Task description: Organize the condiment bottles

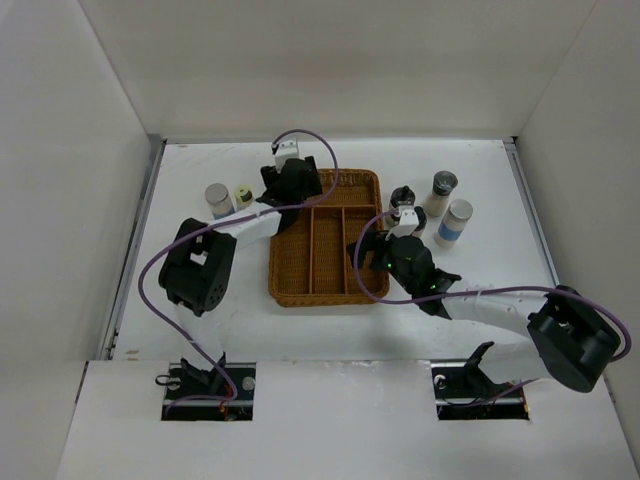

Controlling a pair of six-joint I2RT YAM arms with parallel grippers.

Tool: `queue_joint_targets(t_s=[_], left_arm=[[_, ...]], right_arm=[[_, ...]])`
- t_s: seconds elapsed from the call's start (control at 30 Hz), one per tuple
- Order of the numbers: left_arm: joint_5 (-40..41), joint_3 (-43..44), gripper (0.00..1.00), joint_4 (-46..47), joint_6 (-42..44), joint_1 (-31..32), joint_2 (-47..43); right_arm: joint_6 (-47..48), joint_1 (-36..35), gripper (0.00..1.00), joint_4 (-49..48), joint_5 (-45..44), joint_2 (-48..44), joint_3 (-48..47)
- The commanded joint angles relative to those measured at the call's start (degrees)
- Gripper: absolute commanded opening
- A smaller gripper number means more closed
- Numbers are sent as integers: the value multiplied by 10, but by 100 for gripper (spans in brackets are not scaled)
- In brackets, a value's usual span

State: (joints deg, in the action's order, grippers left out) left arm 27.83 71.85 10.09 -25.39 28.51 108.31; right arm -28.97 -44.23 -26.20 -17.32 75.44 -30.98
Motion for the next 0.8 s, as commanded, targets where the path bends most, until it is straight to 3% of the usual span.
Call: queue_joint_targets(t_s=[0.0,0.1,0.27,0.37,0.47,0.57,0.77], left_arm=[[0,-35,82,41,-6,-3,-83],[1,-87,85,76,-14,-2,-135],[7,-194,85,135,-40,-2,-232],[4,-246,78,142,-52,-2,-282],[-1,-294,60,154,-55,9,-318],[-30,-345,44,172,-65,24,-348],[-95,-447,38,259,-113,54,-371]], right_arm=[[1,2,91,-37,-1,-24,-7],[21,-4,82,-53,-5,-56,2],[32,-14,42,-63,-5,-73,6],[31,-14,30,-47,-14,-88,-2],[30,-3,32,0,-59,-108,-12],[35,12,43,53,-132,-116,-28],[40,75,76,152,-201,-115,-56]])
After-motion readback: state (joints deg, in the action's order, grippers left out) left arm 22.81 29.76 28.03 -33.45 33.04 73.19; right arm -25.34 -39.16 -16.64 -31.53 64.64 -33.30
